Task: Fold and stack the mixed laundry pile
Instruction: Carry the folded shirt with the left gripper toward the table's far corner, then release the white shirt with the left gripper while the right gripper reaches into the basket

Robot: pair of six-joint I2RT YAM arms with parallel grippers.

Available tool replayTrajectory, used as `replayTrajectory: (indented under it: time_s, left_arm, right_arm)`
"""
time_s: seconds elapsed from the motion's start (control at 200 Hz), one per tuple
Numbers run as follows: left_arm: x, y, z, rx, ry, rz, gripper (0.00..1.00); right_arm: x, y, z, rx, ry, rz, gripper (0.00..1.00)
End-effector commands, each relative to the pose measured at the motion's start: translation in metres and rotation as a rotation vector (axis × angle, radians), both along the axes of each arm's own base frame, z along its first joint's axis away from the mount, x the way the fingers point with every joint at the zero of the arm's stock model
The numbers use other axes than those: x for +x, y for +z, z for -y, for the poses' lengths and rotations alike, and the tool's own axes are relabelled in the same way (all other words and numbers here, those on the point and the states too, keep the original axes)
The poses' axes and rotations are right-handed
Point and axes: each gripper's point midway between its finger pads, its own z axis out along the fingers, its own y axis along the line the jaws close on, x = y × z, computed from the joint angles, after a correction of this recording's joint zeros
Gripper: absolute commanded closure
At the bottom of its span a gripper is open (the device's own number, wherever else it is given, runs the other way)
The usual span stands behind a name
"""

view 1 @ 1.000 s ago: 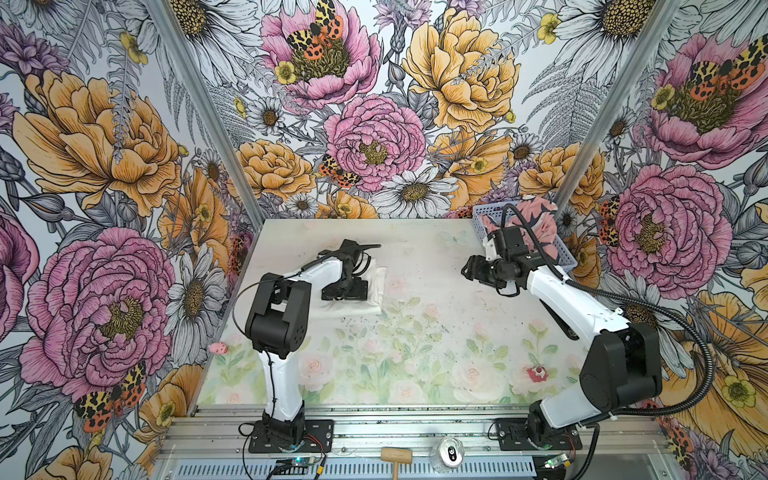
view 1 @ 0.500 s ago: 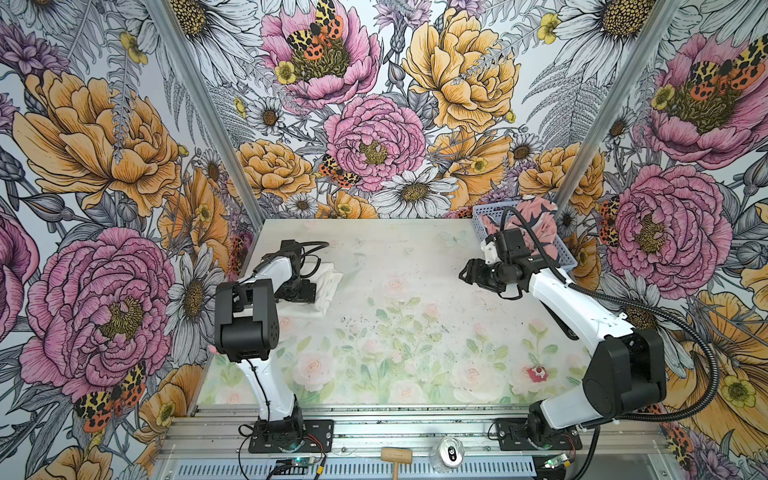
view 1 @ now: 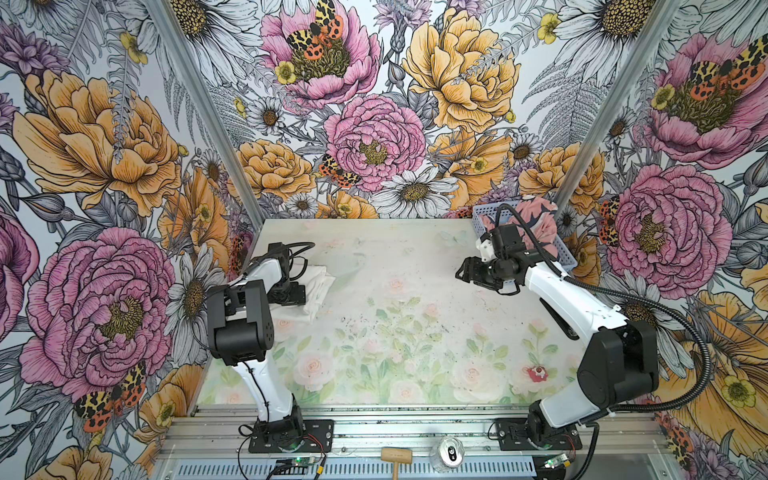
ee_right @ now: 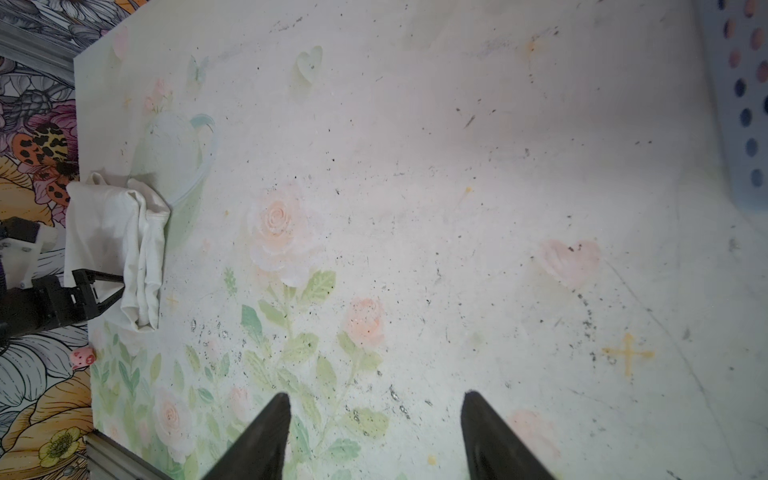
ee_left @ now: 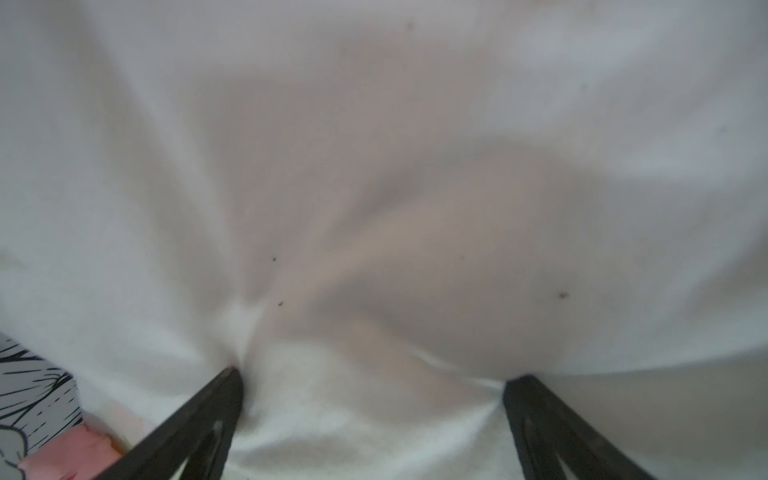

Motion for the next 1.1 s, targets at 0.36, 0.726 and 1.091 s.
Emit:
replayTrajectory:
  time_s: [0.36, 0.726, 1.091]
  left_arm:
    - [0.007, -0.028, -0.009, -0.029, 0.154, -0.074, 0.01]
    - [0.018, 0.021, 0.016, -0.019, 0.086, 0.053, 0.01]
    - [0.036, 0.131, 0.092, -0.113, -0.034, 0.396, 0.01]
  right_arm:
    - [-0.002, 0.008, -0.004, -0.010, 0.002, 0.032, 0.32]
    - [0.024, 0.028, 0.031, -0.067, -0.066, 0.102, 0.29]
    - [0.139, 0.010, 0.189, -0.370, -0.414, 0.125, 0.14]
